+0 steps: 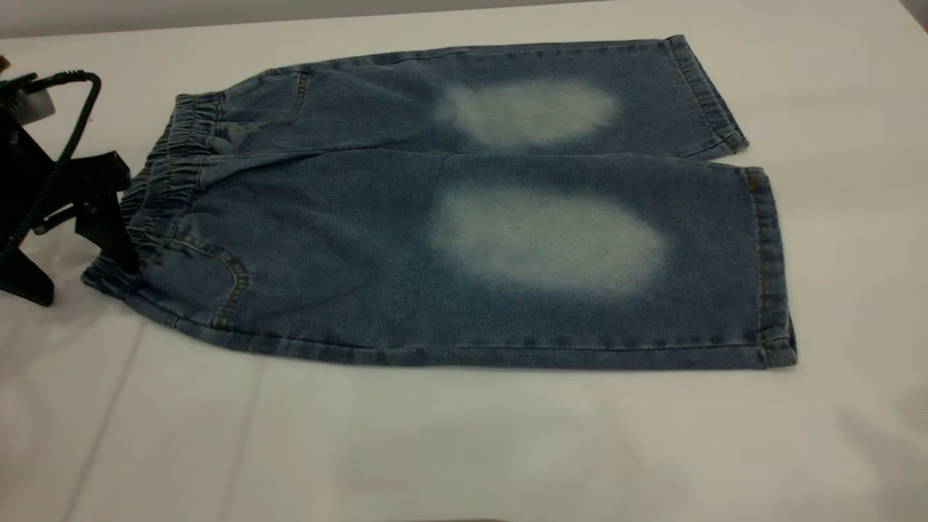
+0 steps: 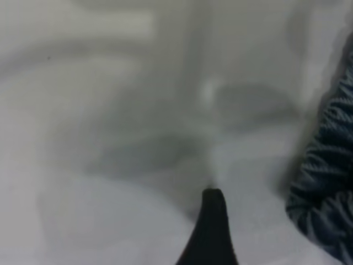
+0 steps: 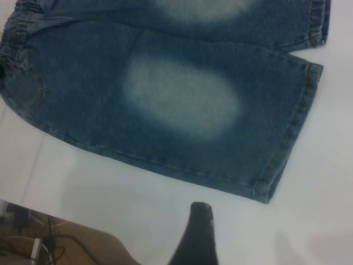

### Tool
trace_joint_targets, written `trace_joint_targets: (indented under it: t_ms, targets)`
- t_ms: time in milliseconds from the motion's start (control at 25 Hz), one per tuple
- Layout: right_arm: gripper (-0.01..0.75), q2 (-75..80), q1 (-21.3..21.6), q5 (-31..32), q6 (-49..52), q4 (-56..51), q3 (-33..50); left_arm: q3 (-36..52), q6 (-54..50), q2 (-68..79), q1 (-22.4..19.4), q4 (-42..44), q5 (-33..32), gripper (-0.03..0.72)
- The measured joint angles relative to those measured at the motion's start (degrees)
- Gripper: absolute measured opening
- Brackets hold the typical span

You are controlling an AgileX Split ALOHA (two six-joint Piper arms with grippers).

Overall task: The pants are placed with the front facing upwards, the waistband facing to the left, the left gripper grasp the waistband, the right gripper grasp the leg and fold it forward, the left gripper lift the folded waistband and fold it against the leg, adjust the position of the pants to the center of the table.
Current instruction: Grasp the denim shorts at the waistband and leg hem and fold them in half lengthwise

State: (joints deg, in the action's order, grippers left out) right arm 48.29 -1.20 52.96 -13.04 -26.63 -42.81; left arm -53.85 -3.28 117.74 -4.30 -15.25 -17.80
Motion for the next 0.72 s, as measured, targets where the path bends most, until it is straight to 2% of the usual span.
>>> trace_joint_targets:
  t_ms: [120,240,360,560,600,720]
  targets:
    - [0.582,0.0,0.0,0.0,0.0,0.0,0.0,-0.3,0.1,0.6,0.0,-0.1,0.2,0.559]
    - [0.582,0.0,0.0,0.0,0.0,0.0,0.0,-0.4,0.2,0.7,0.0,-0.4,0.5,0.502]
    - [0.582,0.0,0.0,0.0,0.0,0.0,0.0,-0.4,0.3,1.0,0.2,-1.4,0.8,0.391]
    - [0.582,0.0,0.0,0.0,0.0,0.0,0.0,-0.8,0.3,1.1,0.3,-2.1,1.3,0.113]
    - [0.582,0.0,0.0,0.0,0.0,-0.1,0.0,-0.9,0.3,1.1,0.3,-2.1,1.3,0.078]
    - [0.582,0.0,0.0,0.0,0.0,-1.3,0.0,-0.9,1.0,1.1,0.3,-2.2,1.3,0.062]
